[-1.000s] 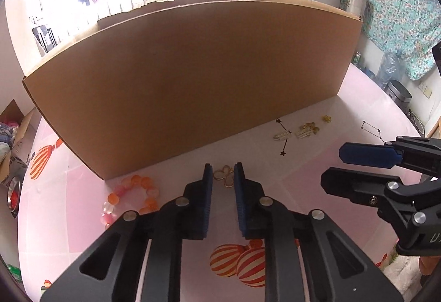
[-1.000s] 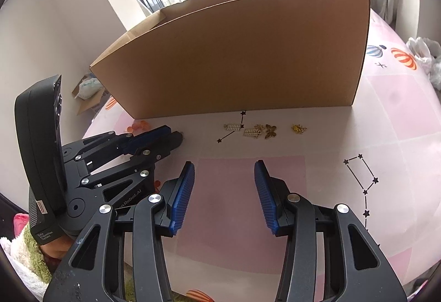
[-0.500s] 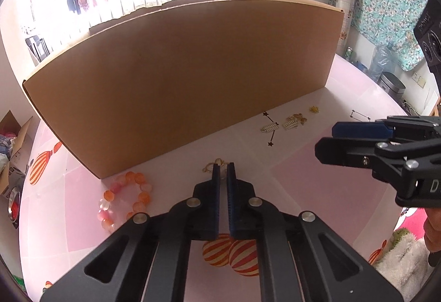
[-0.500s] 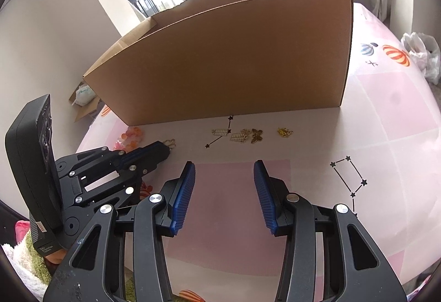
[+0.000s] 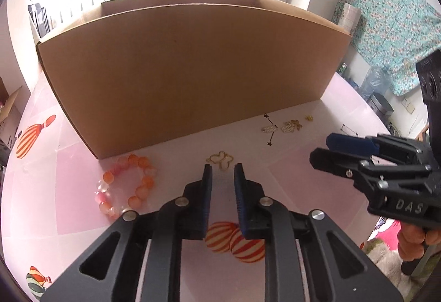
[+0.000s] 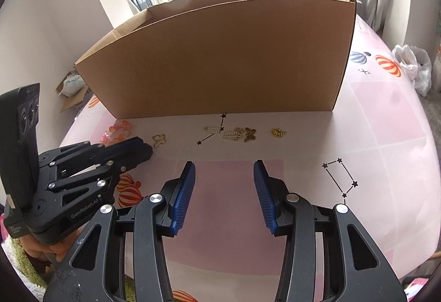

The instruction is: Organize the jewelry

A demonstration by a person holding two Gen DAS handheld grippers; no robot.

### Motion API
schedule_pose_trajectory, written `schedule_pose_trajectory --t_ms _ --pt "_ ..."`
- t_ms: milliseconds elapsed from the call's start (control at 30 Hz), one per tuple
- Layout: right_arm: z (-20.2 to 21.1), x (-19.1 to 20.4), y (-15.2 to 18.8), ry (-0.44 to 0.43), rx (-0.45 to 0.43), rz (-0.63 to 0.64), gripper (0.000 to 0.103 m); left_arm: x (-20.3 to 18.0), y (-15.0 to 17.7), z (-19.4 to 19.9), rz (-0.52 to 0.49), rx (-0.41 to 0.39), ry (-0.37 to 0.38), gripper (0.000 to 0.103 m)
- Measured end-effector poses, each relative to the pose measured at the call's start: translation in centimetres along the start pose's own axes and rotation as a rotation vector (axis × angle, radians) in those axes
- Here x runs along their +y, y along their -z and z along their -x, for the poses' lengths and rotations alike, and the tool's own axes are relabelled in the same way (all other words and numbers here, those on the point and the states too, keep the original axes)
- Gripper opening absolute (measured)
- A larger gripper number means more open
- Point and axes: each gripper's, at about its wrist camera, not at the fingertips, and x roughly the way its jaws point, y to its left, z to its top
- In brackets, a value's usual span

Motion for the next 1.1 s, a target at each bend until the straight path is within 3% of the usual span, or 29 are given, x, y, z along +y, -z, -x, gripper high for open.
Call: schedule_pose_trajectory --t_ms 67,267,400,633,800,1033,1100 --pt "0.3 -0.2 0.1 0.009 -0.007 0.004 0.043 -0.1 -0.5 -0.7 0.009 0.007 -0.007 0.027" --pt "0.4 -0.3 0.0 0.017 -0.017 -0.003 0.043 -1.1 -1.1 -1.1 -0.067 -0.015 -0.063 0.027" --pt "0.1 -0.6 0.2 0.014 -0.012 -0.008 0.043 -2.5 -0.9 -1.3 -0.17 -0.013 -0.074 0.016" --pt "0.4 -0.9 0.4 0.01 -0.006 -0.012 0.043 -3.4 -0.1 -0.4 -0.266 -0.003 -0.032 0.014" --pt "0.1 -0.8 0.4 0.007 0.009 0.0 0.043 -3.5 0.4 0.5 -0.272 0.032 0.003 0.014" --pt "-0.2 -1.2 0.0 -0.028 0.035 -0.003 0.065 -3.4 2.0 1.4 -0.22 0.033 0.03 0.016" --pt "-0.3 -1.3 0.0 -0.043 0.038 -0.002 0.068 -3.3 2.3 1.7 -0.215 0.034 0.027 0.026"
